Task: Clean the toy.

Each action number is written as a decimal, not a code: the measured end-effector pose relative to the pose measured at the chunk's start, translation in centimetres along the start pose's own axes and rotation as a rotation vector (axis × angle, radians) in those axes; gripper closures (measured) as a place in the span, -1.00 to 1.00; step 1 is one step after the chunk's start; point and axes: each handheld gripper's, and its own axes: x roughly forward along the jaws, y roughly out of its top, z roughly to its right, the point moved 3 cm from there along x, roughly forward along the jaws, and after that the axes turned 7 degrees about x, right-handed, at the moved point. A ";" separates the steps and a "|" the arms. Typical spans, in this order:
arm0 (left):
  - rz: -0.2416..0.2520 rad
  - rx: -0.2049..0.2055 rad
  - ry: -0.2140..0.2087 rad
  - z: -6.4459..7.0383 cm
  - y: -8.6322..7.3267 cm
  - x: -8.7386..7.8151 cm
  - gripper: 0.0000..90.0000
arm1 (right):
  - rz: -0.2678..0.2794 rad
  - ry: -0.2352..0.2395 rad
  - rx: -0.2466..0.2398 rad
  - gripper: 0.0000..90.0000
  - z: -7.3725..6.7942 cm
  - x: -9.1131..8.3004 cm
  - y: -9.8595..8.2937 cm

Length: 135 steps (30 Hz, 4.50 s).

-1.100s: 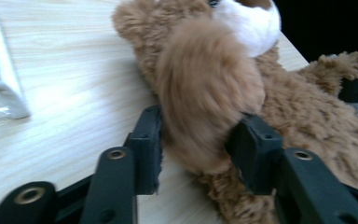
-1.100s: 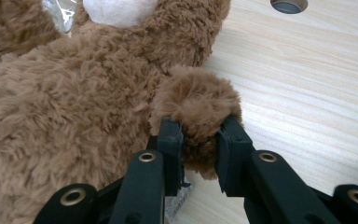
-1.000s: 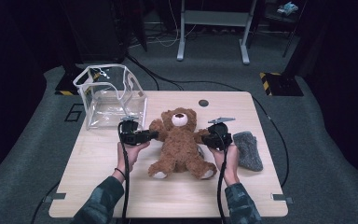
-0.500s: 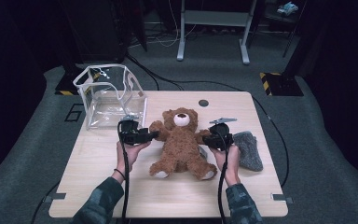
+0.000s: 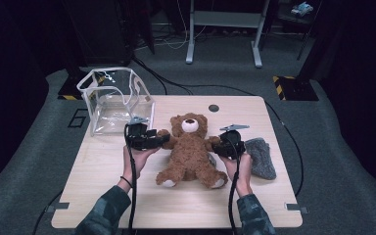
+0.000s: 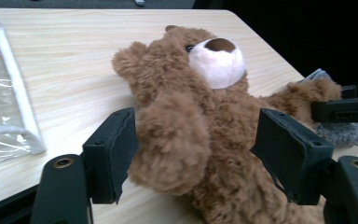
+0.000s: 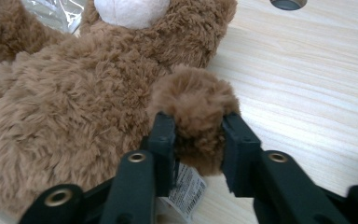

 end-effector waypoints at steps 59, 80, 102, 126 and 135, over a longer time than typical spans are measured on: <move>-0.156 0.165 -0.014 9.9 3.5 7.0 -0.53 | 0.084 -0.035 0.153 -0.51 6.5 -5.0 -9.6; -0.154 0.137 0.156 3.2 1.4 3.9 -0.57 | 0.030 0.020 0.121 -0.39 4.4 1.4 -2.5; -0.091 0.059 0.042 1.9 0.5 2.2 0.64 | 0.087 0.058 0.056 0.84 1.6 -1.5 -2.1; -0.120 -0.051 0.131 -1.3 1.6 1.8 -0.39 | 0.136 0.101 -0.080 0.84 -4.1 -1.7 -0.5; -0.239 -0.053 -0.008 0.7 2.3 6.8 -0.66 | 0.130 0.096 -0.075 0.84 -3.6 -1.3 -0.4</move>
